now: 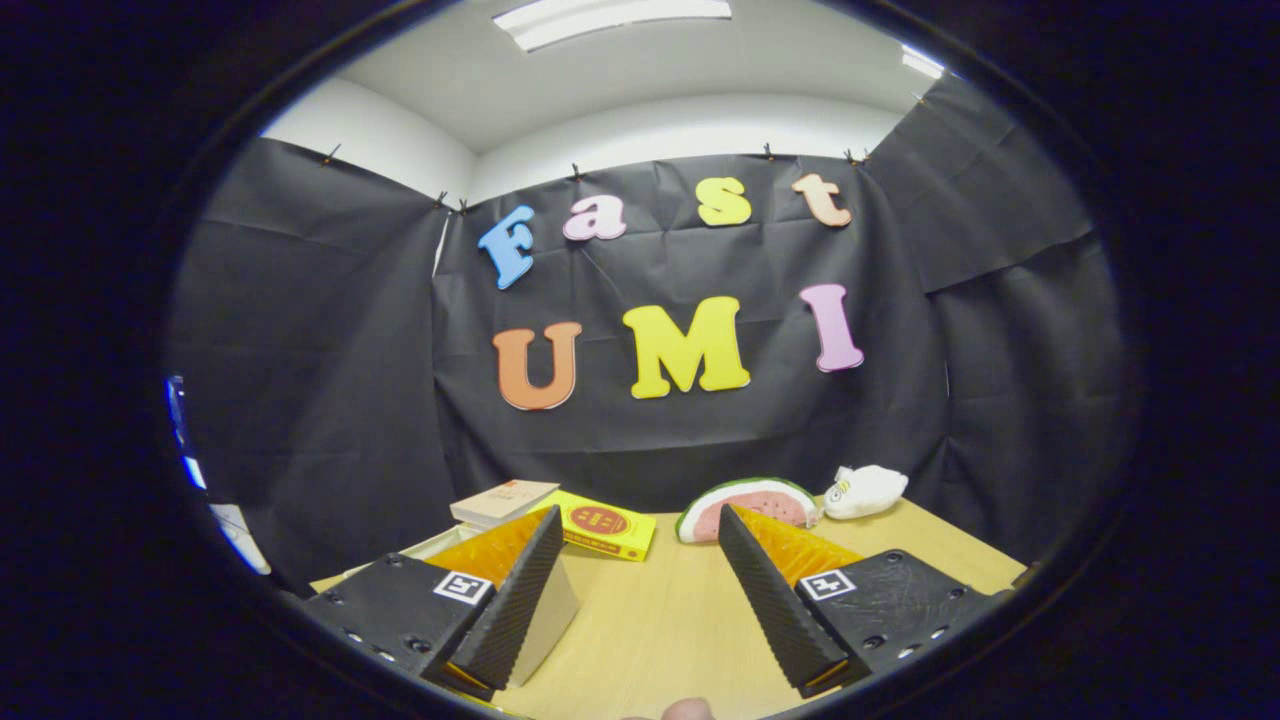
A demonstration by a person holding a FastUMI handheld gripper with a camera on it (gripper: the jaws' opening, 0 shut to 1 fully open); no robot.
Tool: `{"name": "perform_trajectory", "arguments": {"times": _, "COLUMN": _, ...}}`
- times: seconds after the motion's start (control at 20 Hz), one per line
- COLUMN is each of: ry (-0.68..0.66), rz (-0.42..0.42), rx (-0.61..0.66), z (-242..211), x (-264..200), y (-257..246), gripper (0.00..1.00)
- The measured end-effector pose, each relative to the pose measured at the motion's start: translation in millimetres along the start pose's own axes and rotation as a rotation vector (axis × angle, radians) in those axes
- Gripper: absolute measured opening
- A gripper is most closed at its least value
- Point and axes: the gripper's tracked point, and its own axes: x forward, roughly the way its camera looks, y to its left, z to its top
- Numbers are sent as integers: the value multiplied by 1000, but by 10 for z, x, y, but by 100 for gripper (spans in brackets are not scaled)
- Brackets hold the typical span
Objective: Open the storage box then place both shoes into the box .Put the left shoe in first, then the right shoe, with the right side of both shoes facing outward in a uniform manner.
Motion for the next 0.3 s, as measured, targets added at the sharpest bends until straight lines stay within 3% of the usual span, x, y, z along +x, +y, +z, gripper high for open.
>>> {"name": "perform_trajectory", "arguments": {"times": 0.3, "ry": -4, "rz": 28, "rx": -16, "z": -37, "x": 39, "y": -2, "gripper": 95}}
